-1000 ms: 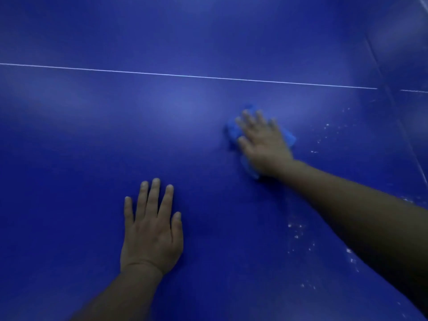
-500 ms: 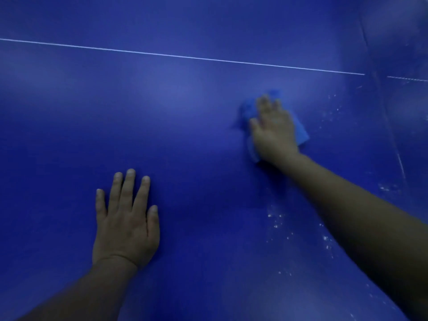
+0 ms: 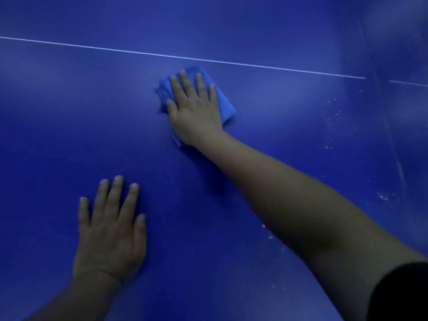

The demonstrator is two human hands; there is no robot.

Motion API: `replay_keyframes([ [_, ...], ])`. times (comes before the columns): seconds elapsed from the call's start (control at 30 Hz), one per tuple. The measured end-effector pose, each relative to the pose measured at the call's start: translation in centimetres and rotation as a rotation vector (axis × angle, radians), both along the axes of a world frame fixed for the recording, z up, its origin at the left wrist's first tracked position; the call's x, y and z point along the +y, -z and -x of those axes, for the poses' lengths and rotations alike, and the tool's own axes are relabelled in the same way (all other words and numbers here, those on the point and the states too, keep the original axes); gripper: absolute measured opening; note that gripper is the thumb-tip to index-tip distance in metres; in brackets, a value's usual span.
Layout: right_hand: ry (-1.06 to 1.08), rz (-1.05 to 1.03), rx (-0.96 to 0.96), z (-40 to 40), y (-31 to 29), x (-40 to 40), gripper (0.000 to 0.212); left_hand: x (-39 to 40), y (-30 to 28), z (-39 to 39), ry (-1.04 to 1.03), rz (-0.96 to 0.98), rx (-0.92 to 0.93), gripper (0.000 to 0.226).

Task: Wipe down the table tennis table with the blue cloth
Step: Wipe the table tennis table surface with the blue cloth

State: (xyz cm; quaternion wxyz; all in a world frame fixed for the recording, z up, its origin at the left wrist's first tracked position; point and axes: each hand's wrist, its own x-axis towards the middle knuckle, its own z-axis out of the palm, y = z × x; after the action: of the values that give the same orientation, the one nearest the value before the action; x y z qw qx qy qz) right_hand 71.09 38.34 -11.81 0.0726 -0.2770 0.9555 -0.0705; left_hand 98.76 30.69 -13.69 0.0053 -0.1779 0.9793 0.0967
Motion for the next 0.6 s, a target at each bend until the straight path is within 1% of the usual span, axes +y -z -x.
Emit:
replay_keyframes([
  [0.03, -0.001, -0.028, 0.016, 2.2, 0.2, 0.7, 0.059, 0.1, 0.0, 0.0, 0.001, -0.002, 0.004, 0.064],
  [0.07, 0.052, -0.066, 0.063, 4.7, 0.5, 2.3, 0.058, 0.2, 0.0, 0.2, 0.003, -0.008, 0.011, 0.064],
  [0.1, 0.165, -0.092, 0.112, 7.2, 0.7, 4.6, 0.057, 0.3, -0.1, 0.3, 0.004, -0.014, 0.016, 0.064],
  [0.17, 0.502, -0.094, 0.137, 11.3, 0.8, 11.0, 0.058, 0.4, -0.2, 0.4, -0.002, -0.034, 0.006, 0.063],
  [0.23, 0.851, -0.042, 0.055, 12.8, 0.2, 17.2, 0.060, 0.3, -0.3, 0.4, -0.001, -0.048, -0.009, 0.063],
  [0.27, 0.970, -0.016, 0.012, 12.5, -0.2, 18.7, 0.061, 0.2, -0.3, 0.3, 0.002, -0.048, -0.021, 0.063],
  [0.3, 1.018, 0.000, -0.014, 11.8, -0.4, 19.0, 0.061, 0.1, -0.3, 0.3, 0.005, -0.045, -0.030, 0.063],
  [0.33, 0.980, 0.001, -0.009, 10.7, -0.4, 18.2, 0.062, 0.0, -0.2, 0.2, 0.006, -0.044, -0.035, 0.063],
  [0.37, 0.868, -0.009, 0.010, 9.4, -0.4, 16.6, 0.062, 0.0, -0.2, 0.2, 0.007, -0.044, -0.037, 0.064],
  [0.47, 0.344, -0.045, 0.040, 5.1, 0.4, 10.5, 0.061, 0.1, -0.2, 0.3, 0.009, -0.029, -0.043, 0.064],
  [0.5, 0.216, -0.047, 0.022, 4.4, 0.6, 9.3, 0.061, 0.1, -0.2, 0.3, 0.004, -0.027, -0.047, 0.064],
  [0.53, 0.149, -0.045, 0.003, 4.9, 0.5, 8.9, 0.060, 0.1, -0.2, 0.4, 0.002, -0.027, -0.048, 0.064],
  [0.57, 0.156, -0.054, 0.004, 6.3, 0.3, 9.6, 0.060, 0.1, -0.1, 0.4, 0.002, -0.027, -0.047, 0.064],
  [0.6, 0.216, -0.079, 0.047, 8.1, 0.3, 10.9, 0.059, 0.1, -0.1, 0.4, 0.004, -0.030, -0.045, 0.064],
])
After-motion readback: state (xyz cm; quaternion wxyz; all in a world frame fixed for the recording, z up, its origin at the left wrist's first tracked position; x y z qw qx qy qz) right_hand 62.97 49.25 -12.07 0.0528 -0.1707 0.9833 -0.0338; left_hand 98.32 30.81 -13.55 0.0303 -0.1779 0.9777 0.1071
